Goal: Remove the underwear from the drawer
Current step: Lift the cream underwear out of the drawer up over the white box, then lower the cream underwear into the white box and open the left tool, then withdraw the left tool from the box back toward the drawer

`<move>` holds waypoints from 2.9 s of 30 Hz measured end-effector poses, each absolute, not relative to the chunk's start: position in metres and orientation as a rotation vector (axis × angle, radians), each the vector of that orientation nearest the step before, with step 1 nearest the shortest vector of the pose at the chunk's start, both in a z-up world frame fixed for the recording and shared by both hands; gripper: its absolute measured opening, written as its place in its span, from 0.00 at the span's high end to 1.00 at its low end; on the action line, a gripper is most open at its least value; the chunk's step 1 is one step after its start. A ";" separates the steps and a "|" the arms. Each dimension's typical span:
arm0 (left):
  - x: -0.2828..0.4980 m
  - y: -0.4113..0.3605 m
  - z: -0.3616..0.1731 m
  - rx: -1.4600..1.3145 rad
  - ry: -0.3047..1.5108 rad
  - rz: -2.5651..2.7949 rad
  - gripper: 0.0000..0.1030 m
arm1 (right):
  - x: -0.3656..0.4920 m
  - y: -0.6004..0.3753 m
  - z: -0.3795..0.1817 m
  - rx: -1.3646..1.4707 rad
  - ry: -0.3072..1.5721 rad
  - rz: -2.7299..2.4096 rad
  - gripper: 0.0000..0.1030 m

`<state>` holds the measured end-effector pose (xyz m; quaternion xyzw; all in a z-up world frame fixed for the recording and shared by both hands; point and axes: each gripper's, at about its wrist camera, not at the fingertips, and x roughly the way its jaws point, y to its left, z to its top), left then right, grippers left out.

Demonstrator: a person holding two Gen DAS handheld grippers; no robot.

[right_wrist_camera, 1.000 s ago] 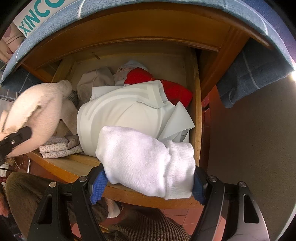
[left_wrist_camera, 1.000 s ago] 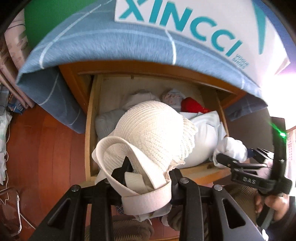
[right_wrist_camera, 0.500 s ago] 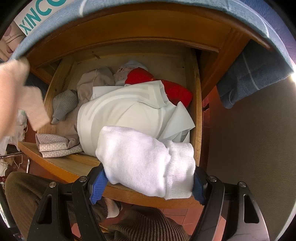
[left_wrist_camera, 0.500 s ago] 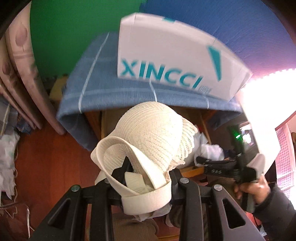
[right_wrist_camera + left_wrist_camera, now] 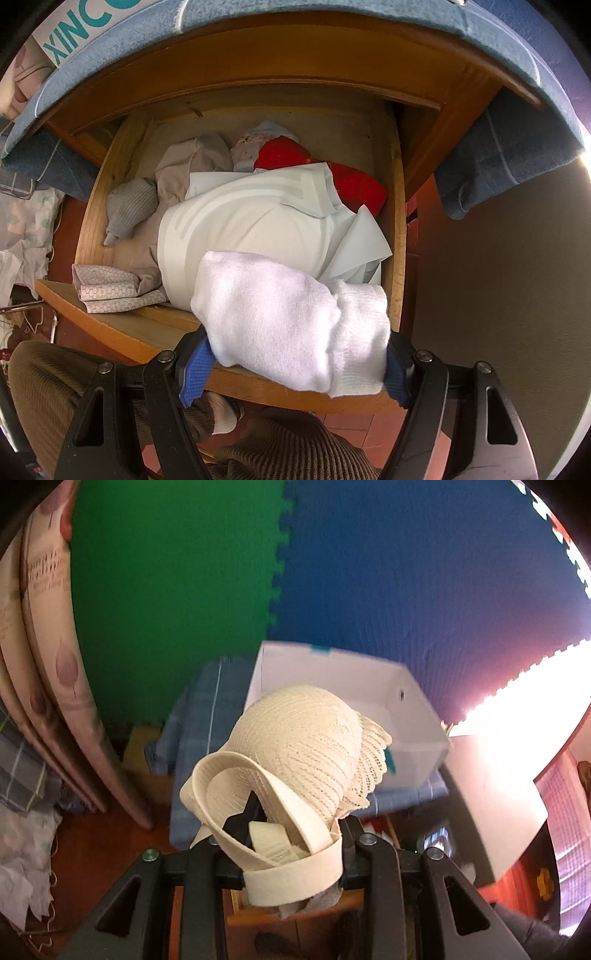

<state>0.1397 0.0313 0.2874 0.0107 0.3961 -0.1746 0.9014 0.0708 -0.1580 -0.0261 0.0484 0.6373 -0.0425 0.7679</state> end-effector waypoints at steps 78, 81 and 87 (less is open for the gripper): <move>0.265 -0.033 0.245 -0.012 0.912 -0.197 0.34 | 0.070 -0.158 -0.028 0.124 1.376 -0.088 0.30; 0.257 -0.026 0.251 0.010 0.897 -0.185 0.34 | 0.070 -0.157 -0.028 0.120 1.380 -0.092 0.30; 0.235 -0.005 0.256 0.034 0.889 -0.177 0.34 | 0.071 -0.155 -0.030 0.102 1.384 -0.101 0.30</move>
